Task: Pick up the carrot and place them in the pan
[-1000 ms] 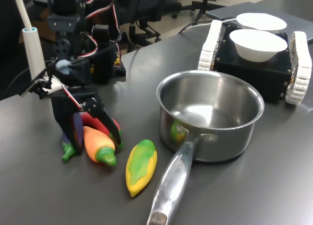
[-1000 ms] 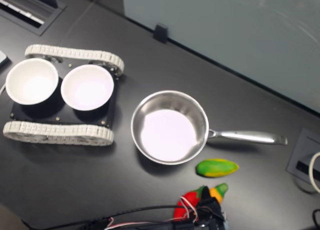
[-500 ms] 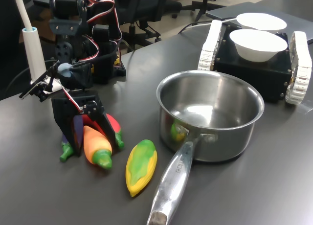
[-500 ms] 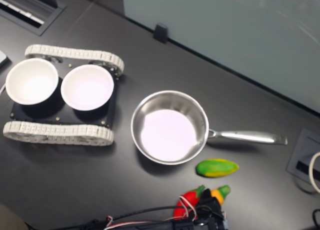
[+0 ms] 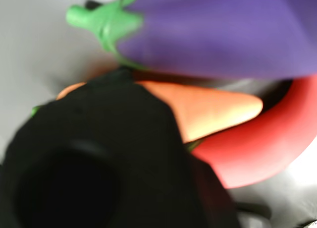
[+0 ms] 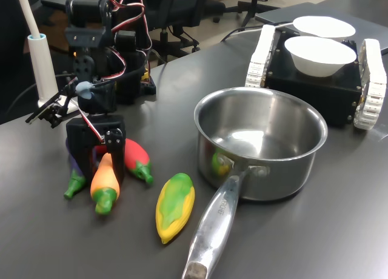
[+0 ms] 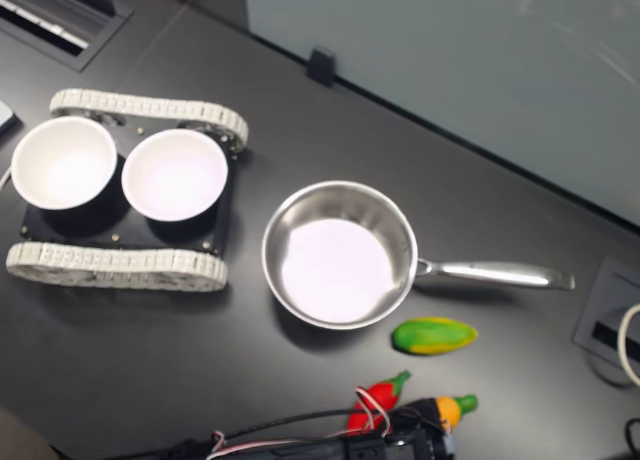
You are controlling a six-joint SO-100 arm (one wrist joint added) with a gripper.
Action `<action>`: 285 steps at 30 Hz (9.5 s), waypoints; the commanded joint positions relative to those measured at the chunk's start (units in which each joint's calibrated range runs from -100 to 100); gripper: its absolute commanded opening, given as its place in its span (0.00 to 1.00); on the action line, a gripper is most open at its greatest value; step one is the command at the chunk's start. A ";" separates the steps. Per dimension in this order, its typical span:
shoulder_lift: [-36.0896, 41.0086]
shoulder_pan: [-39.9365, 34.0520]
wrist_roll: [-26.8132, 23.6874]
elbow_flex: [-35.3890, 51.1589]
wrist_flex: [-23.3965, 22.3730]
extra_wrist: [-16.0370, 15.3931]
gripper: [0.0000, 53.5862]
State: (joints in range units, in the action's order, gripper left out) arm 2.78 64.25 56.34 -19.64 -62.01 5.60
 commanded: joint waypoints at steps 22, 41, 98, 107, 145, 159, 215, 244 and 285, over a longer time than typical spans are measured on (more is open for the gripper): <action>8.48 -0.03 -11.92 2.78 2.01 -5.10 0.00; 12.79 2.15 -20.17 21.96 -13.52 -14.76 0.00; 49.90 -25.37 -47.47 6.33 -4.13 -17.70 0.00; 50.58 -35.23 -50.16 6.78 -3.88 -13.92 0.00; 44.42 -56.45 -52.80 -8.67 8.32 -3.50 0.00; 43.74 -57.14 -52.60 -15.85 12.92 -3.16 0.00; 47.45 -65.74 -51.53 -24.02 13.09 0.36 0.63; 56.99 -61.84 -55.87 -30.20 16.59 0.20 0.36; 83.39 -65.85 -56.17 -26.84 -4.05 -1.90 0.00</action>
State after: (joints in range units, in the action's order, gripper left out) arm 83.08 -0.33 -0.51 -52.94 -62.94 4.41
